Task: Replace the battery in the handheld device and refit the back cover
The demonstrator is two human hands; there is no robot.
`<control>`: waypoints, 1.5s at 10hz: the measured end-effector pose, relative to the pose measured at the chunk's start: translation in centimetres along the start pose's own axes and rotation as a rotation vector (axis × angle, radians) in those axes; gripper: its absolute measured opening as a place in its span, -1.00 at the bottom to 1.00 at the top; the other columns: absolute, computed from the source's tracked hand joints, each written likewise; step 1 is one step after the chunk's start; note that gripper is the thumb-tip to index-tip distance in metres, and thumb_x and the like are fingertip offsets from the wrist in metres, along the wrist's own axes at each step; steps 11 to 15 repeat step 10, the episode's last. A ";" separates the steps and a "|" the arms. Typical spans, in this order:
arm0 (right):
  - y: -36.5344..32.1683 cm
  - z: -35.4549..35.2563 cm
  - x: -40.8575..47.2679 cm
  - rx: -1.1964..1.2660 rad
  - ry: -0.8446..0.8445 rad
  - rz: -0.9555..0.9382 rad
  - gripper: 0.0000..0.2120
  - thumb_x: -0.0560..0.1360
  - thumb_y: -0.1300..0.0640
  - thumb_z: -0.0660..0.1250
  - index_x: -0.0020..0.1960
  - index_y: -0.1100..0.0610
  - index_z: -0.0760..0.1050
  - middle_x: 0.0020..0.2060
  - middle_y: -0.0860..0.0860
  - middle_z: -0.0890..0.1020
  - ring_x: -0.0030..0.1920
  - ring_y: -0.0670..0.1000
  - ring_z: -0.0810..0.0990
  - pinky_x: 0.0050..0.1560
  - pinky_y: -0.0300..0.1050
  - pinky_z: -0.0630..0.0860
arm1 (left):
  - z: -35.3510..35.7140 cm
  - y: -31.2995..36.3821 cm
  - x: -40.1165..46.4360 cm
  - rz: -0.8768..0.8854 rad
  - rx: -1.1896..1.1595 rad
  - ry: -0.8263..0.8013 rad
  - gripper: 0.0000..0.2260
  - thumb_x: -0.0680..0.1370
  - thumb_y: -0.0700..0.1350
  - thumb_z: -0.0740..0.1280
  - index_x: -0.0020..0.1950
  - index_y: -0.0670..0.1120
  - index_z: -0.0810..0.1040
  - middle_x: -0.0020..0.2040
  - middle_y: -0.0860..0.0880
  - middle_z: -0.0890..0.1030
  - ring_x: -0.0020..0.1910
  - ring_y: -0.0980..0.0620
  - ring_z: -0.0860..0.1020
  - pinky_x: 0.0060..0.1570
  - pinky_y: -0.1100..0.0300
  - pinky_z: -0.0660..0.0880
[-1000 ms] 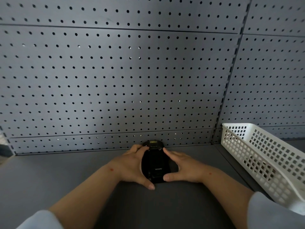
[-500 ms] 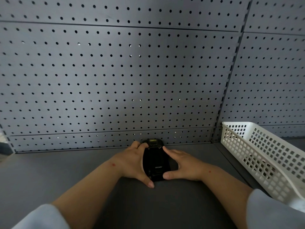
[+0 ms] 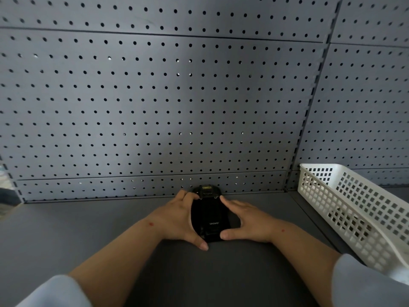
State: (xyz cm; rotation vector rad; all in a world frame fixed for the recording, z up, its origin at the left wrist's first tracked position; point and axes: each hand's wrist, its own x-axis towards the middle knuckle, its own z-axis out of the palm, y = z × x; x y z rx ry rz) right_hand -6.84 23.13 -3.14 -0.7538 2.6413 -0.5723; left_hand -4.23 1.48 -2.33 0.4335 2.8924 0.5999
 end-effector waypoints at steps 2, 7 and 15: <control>-0.1 0.0 0.0 0.002 0.007 -0.001 -0.06 0.36 -0.27 0.32 0.49 -0.08 -0.20 0.53 -0.05 0.00 0.52 -0.01 -0.04 0.47 -0.09 -0.01 | 0.4 -0.3 -0.3 -0.002 -0.096 0.008 0.03 0.12 0.20 0.56 0.43 0.03 0.05 0.35 0.09 0.17 0.34 0.08 0.26 0.36 0.19 0.26; -0.9 -1.0 -1.1 0.104 -0.073 0.076 -0.07 0.37 -0.30 0.28 0.48 -0.09 -0.24 0.54 -0.03 -0.04 0.52 -0.03 -0.03 0.52 -0.02 0.02 | 0.8 -0.3 -2.1 -0.156 -0.159 -0.135 -0.03 0.33 0.20 0.43 0.48 0.14 -0.21 0.55 -0.04 -0.09 0.52 -0.08 -0.12 0.47 0.05 -0.08; -3.9 -10.5 -15.0 -0.017 0.115 0.156 -0.41 0.37 -0.24 0.27 0.37 -0.25 0.21 0.31 -0.24 0.42 0.24 -0.24 0.42 0.32 -0.22 0.26 | -2.4 2.6 -4.0 -0.166 -0.425 0.232 -0.66 0.48 0.16 0.28 -0.15 -0.11 0.61 -0.21 -0.04 0.65 -0.19 0.03 0.58 -0.08 0.17 0.45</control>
